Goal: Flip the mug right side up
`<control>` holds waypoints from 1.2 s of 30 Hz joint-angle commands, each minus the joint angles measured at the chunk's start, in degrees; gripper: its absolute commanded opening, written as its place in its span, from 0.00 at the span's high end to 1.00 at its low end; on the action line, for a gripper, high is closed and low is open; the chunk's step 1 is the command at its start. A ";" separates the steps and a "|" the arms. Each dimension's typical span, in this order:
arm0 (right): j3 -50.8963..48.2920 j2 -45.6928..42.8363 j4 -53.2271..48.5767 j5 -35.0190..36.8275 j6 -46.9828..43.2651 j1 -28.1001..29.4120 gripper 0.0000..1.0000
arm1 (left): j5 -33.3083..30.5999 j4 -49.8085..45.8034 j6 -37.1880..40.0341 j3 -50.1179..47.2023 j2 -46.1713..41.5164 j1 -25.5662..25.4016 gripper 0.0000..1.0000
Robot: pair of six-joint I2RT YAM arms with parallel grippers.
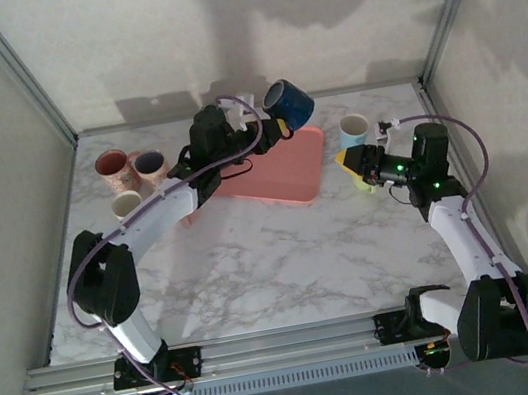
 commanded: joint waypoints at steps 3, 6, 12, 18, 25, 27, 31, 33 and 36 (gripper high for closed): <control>-3.16 0.48 20.56 -3.17 13.61 1.40 0.51 | 2.35 16.43 -6.58 -3.21 -5.60 -0.36 1.00; -3.85 1.00 25.31 -1.75 16.89 3.37 0.50 | 2.95 19.66 -8.72 -5.01 -6.26 -0.66 1.00; -3.85 4.69 36.08 1.54 23.28 8.29 0.52 | 3.33 24.04 -11.57 -7.79 -7.39 -1.72 1.00; -3.68 8.92 46.98 3.55 29.14 10.91 0.55 | 3.63 25.37 -12.74 -9.28 -8.60 -2.36 1.00; -2.58 12.41 52.23 7.79 33.01 15.15 0.53 | 3.67 27.52 -13.56 -10.21 -8.96 -3.17 1.00; -2.32 13.70 54.96 9.43 35.18 16.46 0.53 | 3.67 27.61 -13.28 -10.22 -8.99 -3.29 1.00; -1.80 14.78 57.65 13.61 37.56 18.75 0.53 | 3.83 28.09 -13.35 -10.21 -8.81 -3.59 1.00; -1.83 14.91 58.37 15.64 38.45 19.40 0.53 | 3.94 28.31 -13.32 -10.30 -8.90 -3.67 1.00; -2.34 15.15 60.56 18.69 40.33 19.95 0.54 | 3.94 28.58 -13.41 -10.47 -9.11 -3.87 1.00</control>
